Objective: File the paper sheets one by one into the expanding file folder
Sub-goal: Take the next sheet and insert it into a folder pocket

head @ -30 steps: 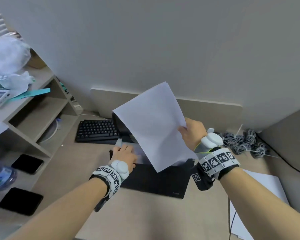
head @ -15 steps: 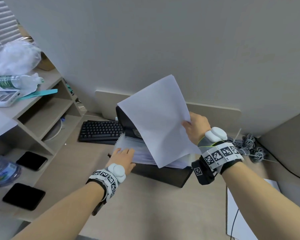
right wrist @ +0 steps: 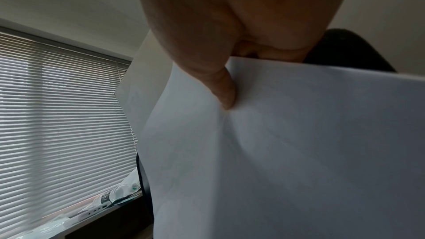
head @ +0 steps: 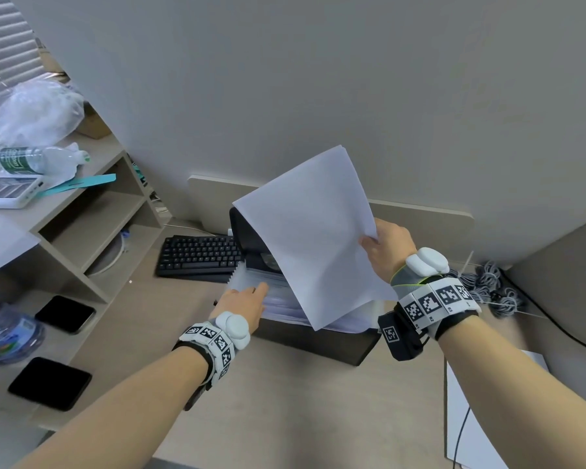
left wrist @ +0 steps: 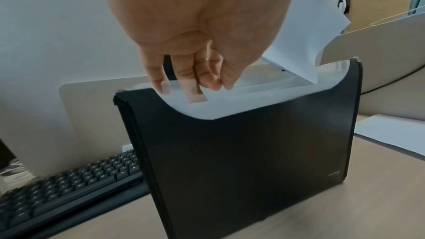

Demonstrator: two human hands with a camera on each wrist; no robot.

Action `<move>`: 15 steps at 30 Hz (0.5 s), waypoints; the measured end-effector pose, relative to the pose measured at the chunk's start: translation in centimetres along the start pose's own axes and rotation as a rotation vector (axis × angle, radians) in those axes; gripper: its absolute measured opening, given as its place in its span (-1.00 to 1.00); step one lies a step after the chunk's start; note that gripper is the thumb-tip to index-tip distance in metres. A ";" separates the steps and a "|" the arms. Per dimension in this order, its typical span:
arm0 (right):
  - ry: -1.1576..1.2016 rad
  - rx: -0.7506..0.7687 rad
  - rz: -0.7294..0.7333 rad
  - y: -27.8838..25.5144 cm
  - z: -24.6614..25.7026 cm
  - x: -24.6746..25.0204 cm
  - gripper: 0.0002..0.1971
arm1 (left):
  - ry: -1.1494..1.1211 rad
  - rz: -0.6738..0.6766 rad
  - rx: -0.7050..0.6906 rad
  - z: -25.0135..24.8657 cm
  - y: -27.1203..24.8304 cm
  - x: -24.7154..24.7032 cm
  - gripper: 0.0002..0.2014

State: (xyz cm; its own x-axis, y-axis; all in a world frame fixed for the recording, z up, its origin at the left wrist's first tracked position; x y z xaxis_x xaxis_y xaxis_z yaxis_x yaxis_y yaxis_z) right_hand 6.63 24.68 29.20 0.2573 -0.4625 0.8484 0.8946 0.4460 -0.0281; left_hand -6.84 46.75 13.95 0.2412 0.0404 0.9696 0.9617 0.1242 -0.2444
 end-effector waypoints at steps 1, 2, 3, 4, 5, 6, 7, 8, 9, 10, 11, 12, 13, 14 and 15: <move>0.004 -0.001 -0.001 0.0 0.0 0.0 -0.85 | 0.005 0.002 -0.009 0.0 0.1 0.2 -0.81; 0.006 -0.001 -0.001 0.0 0.0 0.0 -0.85 | 0.011 -0.002 -0.017 0.1 0.2 0.3 -0.82; 0.006 -0.001 0.000 0.0 0.0 0.0 -0.85 | 0.018 -0.004 -0.021 0.1 0.3 0.4 -0.82; 0.004 -0.002 0.000 -0.1 -0.1 0.1 -0.85 | 0.021 -0.008 -0.021 0.1 0.4 0.5 -0.81; 0.005 -0.004 -0.001 -0.1 -0.1 0.1 -0.86 | 0.021 -0.018 -0.018 0.2 0.4 0.6 -0.80; 0.006 -0.006 -0.001 -0.1 -0.1 0.1 -0.86 | 0.018 -0.030 -0.018 0.2 0.4 0.5 -0.80; 0.008 -0.007 0.000 0.0 -0.1 0.1 -0.86 | 0.014 -0.047 -0.023 0.3 0.4 0.6 -0.81; 0.010 -0.007 0.002 0.0 -0.1 0.1 -0.86 | 0.004 -0.060 -0.034 0.3 0.5 0.6 -0.82; 0.013 -0.007 0.003 0.0 -0.1 0.1 -0.87 | -0.015 -0.063 -0.047 0.3 0.5 0.7 -0.82; 0.017 -0.007 0.002 0.0 -0.1 0.1 -0.87 | -0.050 -0.057 -0.052 0.3 0.5 0.8 -0.81; 0.021 -0.007 -0.001 0.1 -0.2 0.1 -0.87 | -0.095 -0.044 -0.044 0.4 0.5 0.9 -0.79; 0.026 -0.008 -0.004 0.0 -0.2 0.1 -0.87 | -0.143 -0.031 -0.022 0.5 0.4 1.0 -0.77; 0.029 -0.006 -0.005 0.0 -0.2 0.1 -0.87 | -0.179 -0.021 0.003 0.6 0.3 1.1 -0.75; 0.029 -0.004 -0.007 0.0 -0.3 0.1 -0.87 | -0.194 -0.016 0.018 0.6 0.2 1.2 -0.75; 0.027 -0.001 -0.008 0.0 -0.3 0.1 -0.87 | -0.185 0.001 0.021 0.4 0.2 1.3 -0.75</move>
State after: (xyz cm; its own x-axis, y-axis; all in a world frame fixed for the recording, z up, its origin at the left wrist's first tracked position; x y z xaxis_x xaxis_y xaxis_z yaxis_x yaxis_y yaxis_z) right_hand 6.76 24.43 29.12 0.2603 -0.4866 0.8339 0.8970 0.4414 -0.0224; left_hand -6.44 47.23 15.15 0.2118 0.2223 0.9517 0.9582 0.1446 -0.2470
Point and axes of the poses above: each hand's wrist, its own y-axis towards the middle knuckle, its own x-axis out of the back of the hand, z = x × y, the point moved 7 cm from there along y, towards the middle knuckle, and after that the axes turned 4 degrees about z, right-handed, at the moved point
